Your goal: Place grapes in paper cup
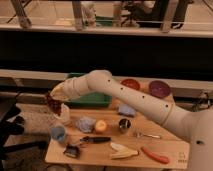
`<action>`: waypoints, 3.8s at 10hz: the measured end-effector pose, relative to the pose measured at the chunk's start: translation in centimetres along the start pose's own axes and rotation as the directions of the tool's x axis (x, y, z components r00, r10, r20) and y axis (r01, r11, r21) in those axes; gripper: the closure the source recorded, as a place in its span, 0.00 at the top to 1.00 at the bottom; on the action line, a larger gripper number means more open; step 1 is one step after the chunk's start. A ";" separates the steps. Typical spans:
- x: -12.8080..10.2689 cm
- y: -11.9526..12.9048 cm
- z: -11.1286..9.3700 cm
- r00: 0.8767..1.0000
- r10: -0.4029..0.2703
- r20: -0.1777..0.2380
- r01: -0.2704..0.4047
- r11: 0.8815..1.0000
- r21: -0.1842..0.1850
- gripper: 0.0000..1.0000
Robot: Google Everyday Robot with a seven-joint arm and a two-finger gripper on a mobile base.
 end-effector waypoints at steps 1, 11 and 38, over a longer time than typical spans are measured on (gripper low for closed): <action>0.0 0.1 0.1 1.000 0.001 0.003 -0.001 1.000 0.000 0.00; -1.0 1.7 0.9 0.999 0.014 0.041 -0.013 1.000 -0.023 0.00; 1.7 8.7 3.6 0.990 0.118 0.076 -0.109 0.988 -0.110 0.00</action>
